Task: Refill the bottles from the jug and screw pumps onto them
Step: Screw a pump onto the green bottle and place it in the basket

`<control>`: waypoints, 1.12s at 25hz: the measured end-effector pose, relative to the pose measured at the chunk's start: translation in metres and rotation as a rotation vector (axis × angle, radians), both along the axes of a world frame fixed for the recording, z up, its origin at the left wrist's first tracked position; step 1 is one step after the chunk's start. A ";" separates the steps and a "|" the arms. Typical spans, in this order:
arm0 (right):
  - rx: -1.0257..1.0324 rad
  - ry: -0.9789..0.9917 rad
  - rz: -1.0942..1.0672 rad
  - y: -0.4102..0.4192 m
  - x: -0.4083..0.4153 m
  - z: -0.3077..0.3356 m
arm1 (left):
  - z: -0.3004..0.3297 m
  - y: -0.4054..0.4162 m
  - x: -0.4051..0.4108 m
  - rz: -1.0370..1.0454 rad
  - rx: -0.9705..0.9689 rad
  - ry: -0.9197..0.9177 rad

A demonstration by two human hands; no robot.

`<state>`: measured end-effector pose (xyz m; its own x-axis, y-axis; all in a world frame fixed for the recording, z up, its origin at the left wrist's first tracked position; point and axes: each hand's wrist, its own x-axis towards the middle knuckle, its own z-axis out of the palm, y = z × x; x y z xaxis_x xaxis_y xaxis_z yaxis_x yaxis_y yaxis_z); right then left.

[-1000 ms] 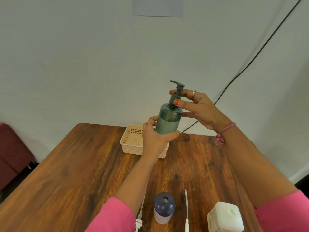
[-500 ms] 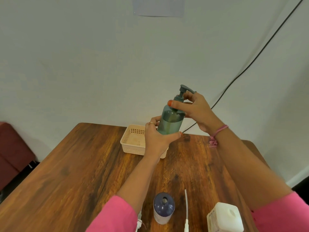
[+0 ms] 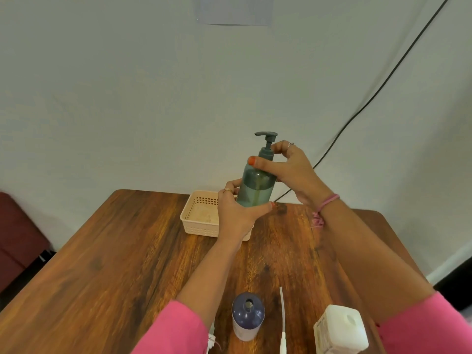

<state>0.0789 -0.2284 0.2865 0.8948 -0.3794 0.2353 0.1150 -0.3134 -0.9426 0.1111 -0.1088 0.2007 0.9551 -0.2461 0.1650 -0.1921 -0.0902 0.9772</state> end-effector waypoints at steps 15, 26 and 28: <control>0.238 0.086 0.248 -0.002 -0.012 0.002 | -0.004 0.000 -0.001 0.011 -0.025 0.003; 0.221 0.147 0.349 -0.006 -0.012 0.002 | -0.004 0.001 0.000 -0.042 -0.063 0.021; 0.164 0.045 0.162 0.003 -0.010 -0.002 | -0.006 0.001 0.001 -0.041 -0.067 0.025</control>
<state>0.0686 -0.2251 0.2843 0.9553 -0.2599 0.1410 0.1083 -0.1362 -0.9847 0.1119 -0.1076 0.1951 0.9484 -0.2743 0.1589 -0.1699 -0.0166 0.9853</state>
